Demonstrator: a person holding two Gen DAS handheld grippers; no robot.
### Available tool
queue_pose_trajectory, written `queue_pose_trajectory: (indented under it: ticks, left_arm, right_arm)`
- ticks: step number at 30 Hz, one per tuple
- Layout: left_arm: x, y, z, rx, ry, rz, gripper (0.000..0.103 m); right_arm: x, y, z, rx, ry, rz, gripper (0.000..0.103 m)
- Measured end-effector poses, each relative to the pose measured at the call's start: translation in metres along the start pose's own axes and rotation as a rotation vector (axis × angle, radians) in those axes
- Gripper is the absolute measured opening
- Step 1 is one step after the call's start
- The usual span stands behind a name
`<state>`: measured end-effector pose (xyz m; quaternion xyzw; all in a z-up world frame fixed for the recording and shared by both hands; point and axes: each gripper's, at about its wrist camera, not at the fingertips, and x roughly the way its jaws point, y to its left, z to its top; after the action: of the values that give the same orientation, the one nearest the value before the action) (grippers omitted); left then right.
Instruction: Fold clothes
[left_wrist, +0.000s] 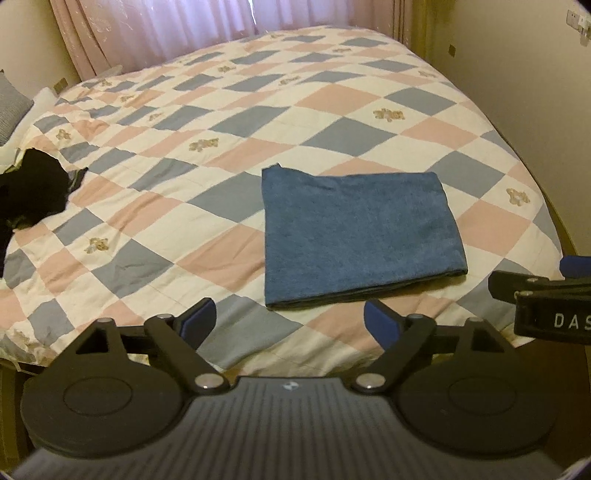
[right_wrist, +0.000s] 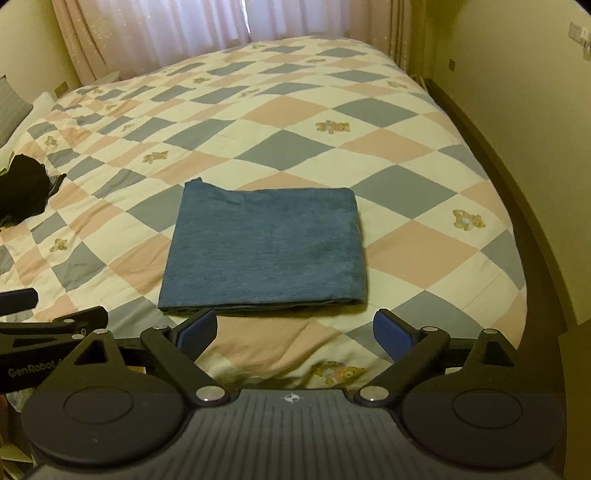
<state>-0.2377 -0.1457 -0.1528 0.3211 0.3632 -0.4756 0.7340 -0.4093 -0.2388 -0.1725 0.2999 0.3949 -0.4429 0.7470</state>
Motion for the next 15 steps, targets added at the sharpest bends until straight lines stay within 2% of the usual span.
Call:
queue_pose_trajectory:
  ticks: [2, 4, 6, 15]
  left_arm:
    - [-0.007, 0.005, -0.001, -0.005, -0.016, 0.006, 0.091]
    - [-0.015, 0.009, -0.002, -0.011, -0.041, 0.018, 0.1]
    - [-0.023, 0.011, -0.002, -0.013, -0.071, 0.032, 0.102]
    - [-0.047, 0.007, 0.001, 0.001, -0.175, 0.104, 0.102]
  right_arm:
    - [-0.006, 0.004, 0.001, -0.008, -0.005, -0.003, 0.097]
    - [-0.012, 0.008, 0.002, -0.015, -0.01, -0.005, 0.097]
    - [-0.018, 0.011, 0.001, -0.024, -0.025, -0.007, 0.098]
    - [-0.042, 0.015, 0.003, -0.039, -0.089, -0.025, 0.101]
